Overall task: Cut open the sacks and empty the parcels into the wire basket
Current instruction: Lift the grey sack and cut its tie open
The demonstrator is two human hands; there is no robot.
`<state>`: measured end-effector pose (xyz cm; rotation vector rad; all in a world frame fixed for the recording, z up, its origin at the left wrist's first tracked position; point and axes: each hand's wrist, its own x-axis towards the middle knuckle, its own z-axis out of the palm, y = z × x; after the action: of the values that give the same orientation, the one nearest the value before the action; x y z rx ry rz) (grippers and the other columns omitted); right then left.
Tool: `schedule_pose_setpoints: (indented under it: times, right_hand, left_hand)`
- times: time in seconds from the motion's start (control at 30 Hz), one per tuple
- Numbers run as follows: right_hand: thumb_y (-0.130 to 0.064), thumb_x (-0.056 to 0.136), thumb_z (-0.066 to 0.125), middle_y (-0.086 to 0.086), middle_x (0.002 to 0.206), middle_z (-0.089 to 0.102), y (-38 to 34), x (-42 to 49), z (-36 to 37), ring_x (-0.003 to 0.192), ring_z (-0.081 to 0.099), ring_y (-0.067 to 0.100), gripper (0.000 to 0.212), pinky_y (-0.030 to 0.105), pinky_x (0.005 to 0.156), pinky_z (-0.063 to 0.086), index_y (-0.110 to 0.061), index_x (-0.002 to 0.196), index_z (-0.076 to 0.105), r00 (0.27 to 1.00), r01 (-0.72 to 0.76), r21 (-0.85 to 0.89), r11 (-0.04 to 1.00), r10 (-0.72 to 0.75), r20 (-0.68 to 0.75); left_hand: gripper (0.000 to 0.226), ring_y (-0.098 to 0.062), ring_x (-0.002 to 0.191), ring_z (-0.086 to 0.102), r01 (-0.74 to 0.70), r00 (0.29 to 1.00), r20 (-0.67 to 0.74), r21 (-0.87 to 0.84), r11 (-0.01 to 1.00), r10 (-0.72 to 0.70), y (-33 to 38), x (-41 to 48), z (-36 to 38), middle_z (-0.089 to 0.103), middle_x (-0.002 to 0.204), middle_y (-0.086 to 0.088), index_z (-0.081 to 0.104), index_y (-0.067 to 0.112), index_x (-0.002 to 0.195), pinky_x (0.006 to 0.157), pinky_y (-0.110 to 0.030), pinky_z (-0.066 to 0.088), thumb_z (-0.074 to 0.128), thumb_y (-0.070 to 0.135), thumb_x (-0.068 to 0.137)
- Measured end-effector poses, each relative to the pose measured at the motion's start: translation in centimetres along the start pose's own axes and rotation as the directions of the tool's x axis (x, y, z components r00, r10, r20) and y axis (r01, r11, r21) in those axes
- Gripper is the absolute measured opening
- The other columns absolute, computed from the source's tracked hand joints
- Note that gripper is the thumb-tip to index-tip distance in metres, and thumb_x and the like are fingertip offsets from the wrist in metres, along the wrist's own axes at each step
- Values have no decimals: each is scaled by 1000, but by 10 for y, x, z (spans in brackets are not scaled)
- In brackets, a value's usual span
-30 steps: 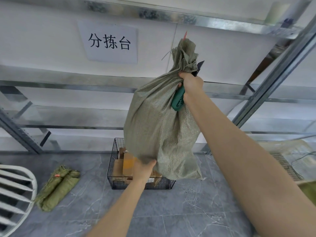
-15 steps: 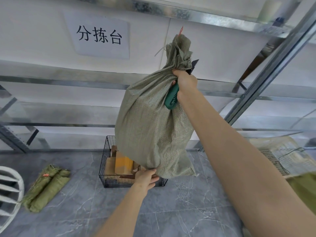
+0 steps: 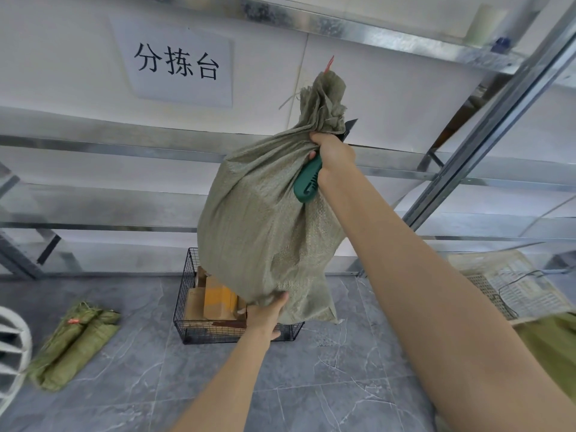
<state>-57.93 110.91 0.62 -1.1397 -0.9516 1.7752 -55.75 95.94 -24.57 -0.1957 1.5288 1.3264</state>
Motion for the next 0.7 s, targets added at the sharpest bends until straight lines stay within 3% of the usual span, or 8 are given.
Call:
schedule_pose_setpoints:
  times: [0.13,0.27,0.33,0.4,0.47,0.53,0.7]
  right_hand:
    - [-2,88,61,6,66,53,1,3,7,41,41,11,8,17,39,41,-5,90,55,998,-62,28,998,62,10]
    - [-4,88,61,5,65,53,10,9,13,31,40,9,18,17,37,40,-4,106,57,992,-117,45,992,116,41]
    - [-4,89,59,5,66,52,10,11,15,26,39,8,22,16,36,39,-4,111,57,991,-123,71,990,119,60]
    - [-3,90,58,6,65,51,8,12,16,24,38,8,21,15,34,38,-3,111,57,991,-120,80,989,115,71]
    - [-2,90,57,6,63,50,6,12,15,22,37,7,16,14,33,37,-3,106,55,989,-125,82,989,118,90]
    - [-3,90,58,6,63,49,5,11,13,22,37,7,12,14,32,37,-4,102,54,987,-135,78,988,127,102]
    - [-3,90,58,4,62,48,6,12,9,23,37,7,11,15,34,38,-6,100,53,984,-138,57,989,130,125]
  left_hand:
    - [62,-32,108,57,-12,1000,-9,-63,998,11,-12,4,-4,51,124,-9,42,9,131,86,-42,50,68,39,83]
    - [31,-24,66,67,-177,974,-119,135,975,193,-21,1,-5,63,96,-4,48,15,113,70,-43,55,49,40,95]
    - [34,-21,54,66,-234,942,-179,258,937,285,-23,3,-8,68,88,-14,50,11,109,56,-37,54,42,42,97]
    - [42,-26,54,66,-274,912,-201,351,895,358,-26,4,-12,65,72,-15,52,2,101,45,-30,48,36,40,100]
    - [43,-31,58,66,-308,881,-206,435,846,426,-29,6,-15,61,64,-13,52,3,90,49,-35,52,31,38,101]
    - [38,-30,59,64,-341,847,-187,525,780,497,-31,10,-19,62,67,-13,51,7,90,53,-40,53,29,36,101]
    - [36,-21,58,56,-322,797,-155,709,628,583,-27,0,-29,59,73,-8,55,8,88,46,-27,32,28,28,102]
